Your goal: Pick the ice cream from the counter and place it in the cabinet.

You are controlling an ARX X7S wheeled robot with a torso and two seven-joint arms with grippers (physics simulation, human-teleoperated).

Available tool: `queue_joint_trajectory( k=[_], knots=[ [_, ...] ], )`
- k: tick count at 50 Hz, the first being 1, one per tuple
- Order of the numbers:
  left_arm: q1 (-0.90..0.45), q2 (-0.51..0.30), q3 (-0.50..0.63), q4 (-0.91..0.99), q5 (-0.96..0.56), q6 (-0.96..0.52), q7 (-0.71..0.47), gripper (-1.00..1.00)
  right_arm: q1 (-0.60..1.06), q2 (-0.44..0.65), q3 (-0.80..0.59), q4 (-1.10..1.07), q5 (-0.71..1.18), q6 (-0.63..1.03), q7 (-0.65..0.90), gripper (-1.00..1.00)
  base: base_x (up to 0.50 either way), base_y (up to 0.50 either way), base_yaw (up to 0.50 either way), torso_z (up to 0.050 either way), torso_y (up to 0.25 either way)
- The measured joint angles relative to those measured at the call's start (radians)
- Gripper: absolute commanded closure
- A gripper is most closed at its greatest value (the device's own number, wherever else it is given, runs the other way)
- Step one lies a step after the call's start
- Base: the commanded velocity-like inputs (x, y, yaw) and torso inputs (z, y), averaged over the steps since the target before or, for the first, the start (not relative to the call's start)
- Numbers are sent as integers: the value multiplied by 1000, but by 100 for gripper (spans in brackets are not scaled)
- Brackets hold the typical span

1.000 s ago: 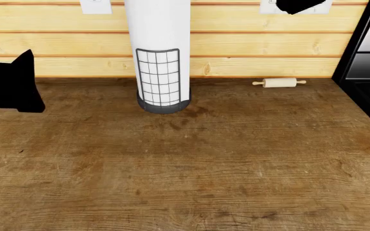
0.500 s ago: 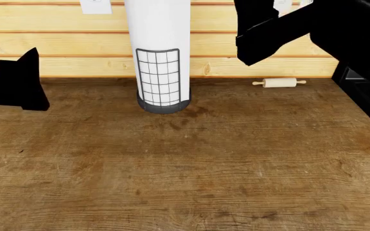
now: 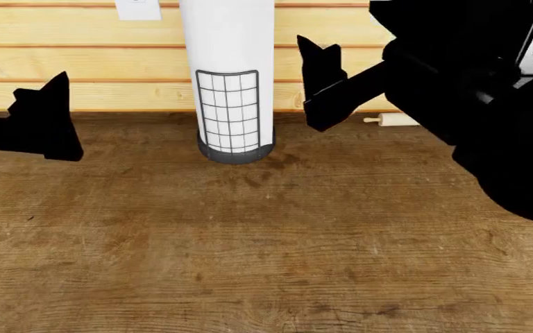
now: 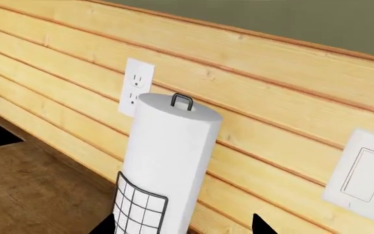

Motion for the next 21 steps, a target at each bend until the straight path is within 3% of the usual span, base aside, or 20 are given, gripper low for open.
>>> queue_joint_trajectory(
  k=[21],
  knots=[
    [-17, 20, 37, 1, 16, -8, 11, -100, -55, 4, -29, -10, -89, -45, -67, -100, 0, 0, 0, 0, 0]
  ],
)
